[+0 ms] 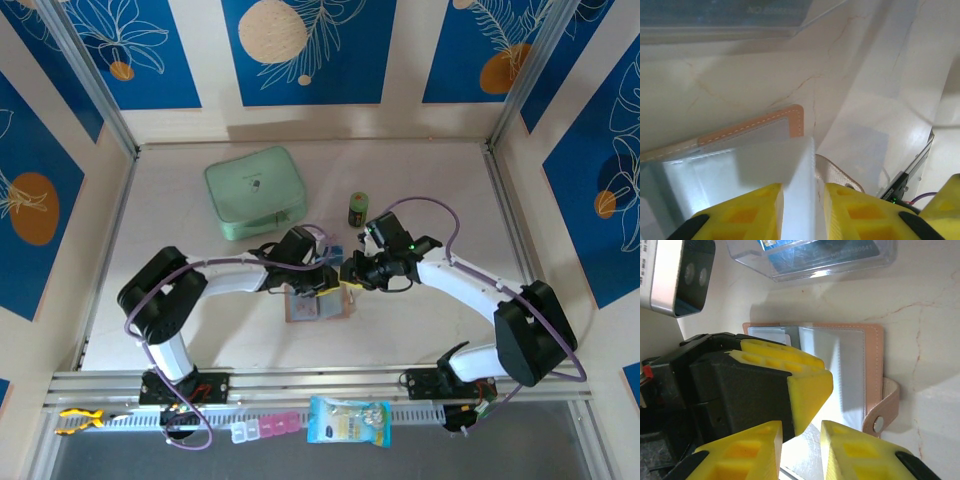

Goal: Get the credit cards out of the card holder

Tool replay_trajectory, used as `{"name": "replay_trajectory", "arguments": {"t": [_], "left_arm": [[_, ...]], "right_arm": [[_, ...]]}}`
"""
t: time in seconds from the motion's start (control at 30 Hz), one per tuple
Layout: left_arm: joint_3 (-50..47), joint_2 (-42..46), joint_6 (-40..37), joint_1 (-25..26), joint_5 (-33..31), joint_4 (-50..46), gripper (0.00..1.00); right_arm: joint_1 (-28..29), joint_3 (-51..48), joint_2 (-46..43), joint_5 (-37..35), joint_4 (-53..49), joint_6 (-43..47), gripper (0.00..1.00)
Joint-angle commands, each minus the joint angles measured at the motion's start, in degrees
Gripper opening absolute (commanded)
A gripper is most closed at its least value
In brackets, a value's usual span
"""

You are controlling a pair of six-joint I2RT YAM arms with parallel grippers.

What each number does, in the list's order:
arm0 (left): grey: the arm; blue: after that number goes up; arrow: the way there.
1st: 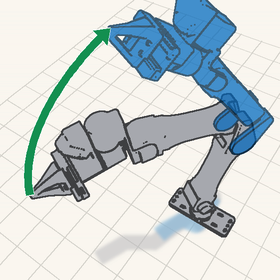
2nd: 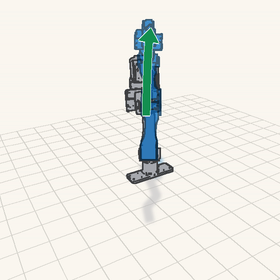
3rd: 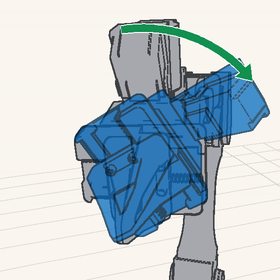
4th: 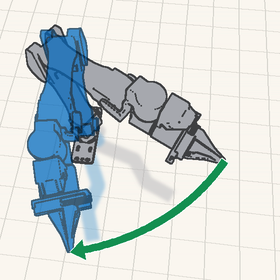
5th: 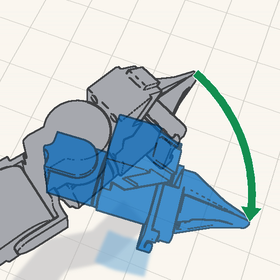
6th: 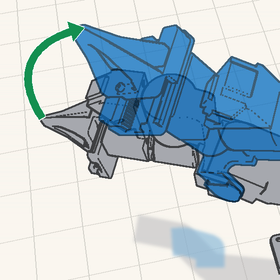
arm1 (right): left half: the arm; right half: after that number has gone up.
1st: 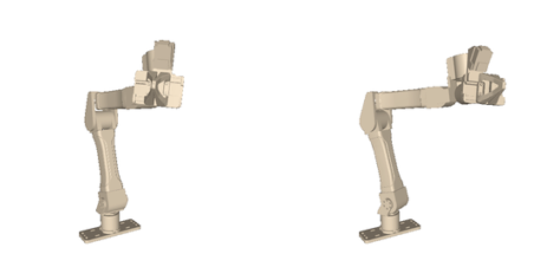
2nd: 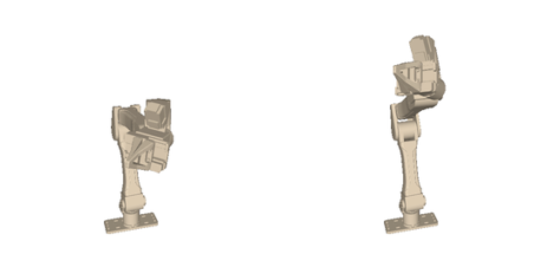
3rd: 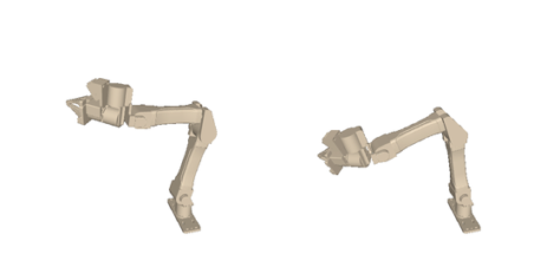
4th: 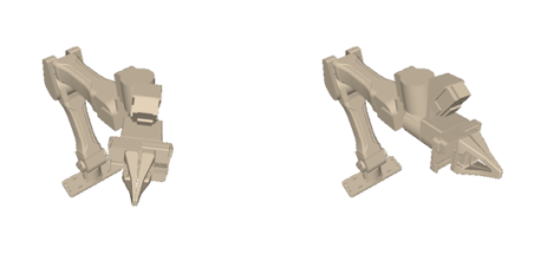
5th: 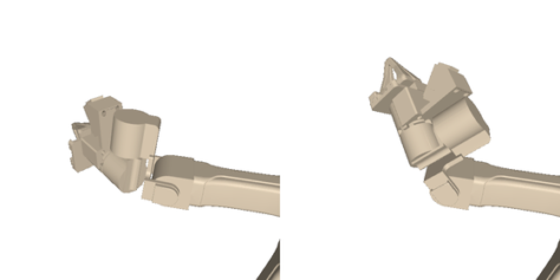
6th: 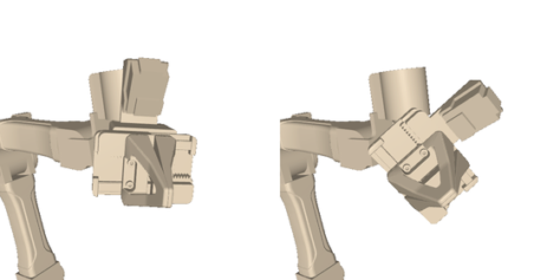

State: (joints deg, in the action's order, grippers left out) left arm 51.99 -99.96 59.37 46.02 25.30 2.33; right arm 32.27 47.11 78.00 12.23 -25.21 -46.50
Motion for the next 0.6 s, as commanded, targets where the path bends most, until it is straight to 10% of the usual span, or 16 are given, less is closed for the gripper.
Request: {"name": "replay_trajectory", "arguments": {"t": [0.0, 0.57], "left_arm": [[2.5, -0.6, -1.7, 0.6, 1.2, -0.2, 0.3], [-3.0, 6.4, -2.4, -1.3, -1.9, -1.1, 0.28]], "right_arm": [[-0.4, -0.4, -1.5, 0.9, -1.8, 1.2, 0.27], [1.4, 3.1, 2.7, 1.8, -1.3, 1.2, 0.27]]}}
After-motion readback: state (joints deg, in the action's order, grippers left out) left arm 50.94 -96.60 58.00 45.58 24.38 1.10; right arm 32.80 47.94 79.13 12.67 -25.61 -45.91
